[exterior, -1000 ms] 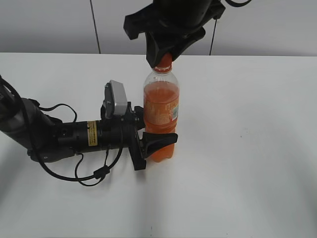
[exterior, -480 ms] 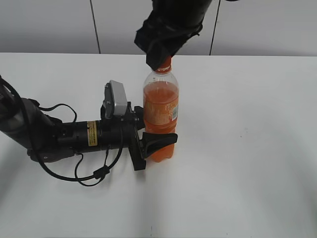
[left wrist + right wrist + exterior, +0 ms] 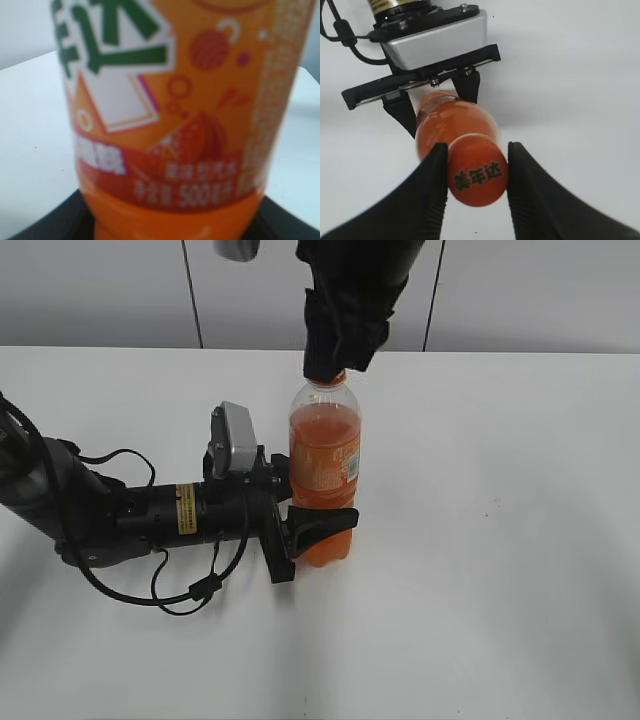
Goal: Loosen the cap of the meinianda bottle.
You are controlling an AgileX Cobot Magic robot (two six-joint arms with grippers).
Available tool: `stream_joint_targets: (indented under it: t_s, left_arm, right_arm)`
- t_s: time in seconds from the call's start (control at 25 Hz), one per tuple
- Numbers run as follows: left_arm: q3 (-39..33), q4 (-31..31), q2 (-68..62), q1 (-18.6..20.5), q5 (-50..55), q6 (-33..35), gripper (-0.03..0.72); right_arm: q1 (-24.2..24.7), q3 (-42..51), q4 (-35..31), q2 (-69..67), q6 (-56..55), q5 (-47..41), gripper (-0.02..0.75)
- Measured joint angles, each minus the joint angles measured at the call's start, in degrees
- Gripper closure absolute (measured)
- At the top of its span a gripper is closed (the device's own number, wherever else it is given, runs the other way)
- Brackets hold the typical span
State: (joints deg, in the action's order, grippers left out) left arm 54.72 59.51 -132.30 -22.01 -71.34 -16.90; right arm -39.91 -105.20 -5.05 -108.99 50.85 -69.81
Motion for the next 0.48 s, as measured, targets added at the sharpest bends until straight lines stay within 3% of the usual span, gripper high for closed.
stream_joint_targets:
  t_s: [0.48]
  left_arm:
    - [0.00,-0.04,0.00,0.00,0.00,-0.16,0.294]
  right_arm:
    - [0.00,0.00,-0.52,0.12,10.80,0.18,0.468]
